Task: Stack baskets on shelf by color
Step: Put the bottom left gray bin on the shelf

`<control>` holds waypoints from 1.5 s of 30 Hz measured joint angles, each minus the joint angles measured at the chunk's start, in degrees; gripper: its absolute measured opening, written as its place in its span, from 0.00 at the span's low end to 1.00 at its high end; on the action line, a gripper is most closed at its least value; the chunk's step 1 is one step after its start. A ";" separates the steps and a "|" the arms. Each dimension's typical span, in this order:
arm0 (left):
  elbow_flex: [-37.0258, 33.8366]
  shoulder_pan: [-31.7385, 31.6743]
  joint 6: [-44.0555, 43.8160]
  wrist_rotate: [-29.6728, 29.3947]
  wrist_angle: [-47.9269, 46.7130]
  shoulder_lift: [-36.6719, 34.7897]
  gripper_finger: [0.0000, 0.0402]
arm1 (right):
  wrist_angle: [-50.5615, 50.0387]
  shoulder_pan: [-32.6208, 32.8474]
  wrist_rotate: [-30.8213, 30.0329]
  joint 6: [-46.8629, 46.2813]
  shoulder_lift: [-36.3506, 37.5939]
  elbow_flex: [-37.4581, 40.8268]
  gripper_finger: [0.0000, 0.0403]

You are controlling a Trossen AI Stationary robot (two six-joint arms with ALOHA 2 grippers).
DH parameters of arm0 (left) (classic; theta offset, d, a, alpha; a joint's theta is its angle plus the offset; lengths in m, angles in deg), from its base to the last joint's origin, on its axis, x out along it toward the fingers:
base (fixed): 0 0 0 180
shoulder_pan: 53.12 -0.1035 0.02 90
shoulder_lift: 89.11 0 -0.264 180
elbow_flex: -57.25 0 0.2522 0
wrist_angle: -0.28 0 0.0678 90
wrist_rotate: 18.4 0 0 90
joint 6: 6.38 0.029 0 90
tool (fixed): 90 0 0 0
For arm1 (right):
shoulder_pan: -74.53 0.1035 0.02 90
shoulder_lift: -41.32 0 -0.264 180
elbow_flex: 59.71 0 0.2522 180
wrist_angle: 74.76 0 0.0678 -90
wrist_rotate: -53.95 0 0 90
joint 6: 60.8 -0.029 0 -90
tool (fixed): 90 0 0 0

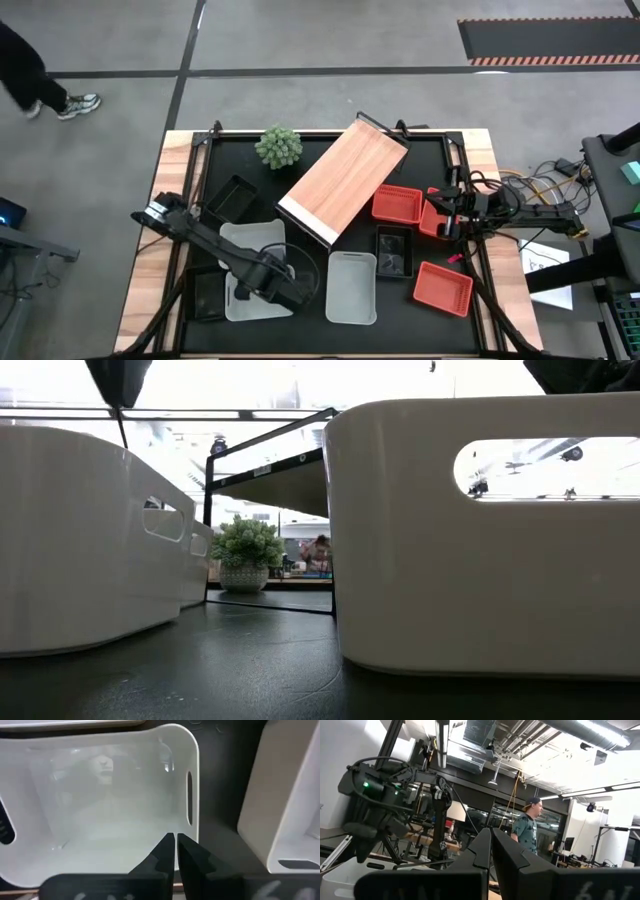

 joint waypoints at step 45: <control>-2.50 -2.45 5.24 0.88 10.52 7.70 0.47 | -1.05 -0.01 -0.02 -0.04 0.00 -0.15 0.02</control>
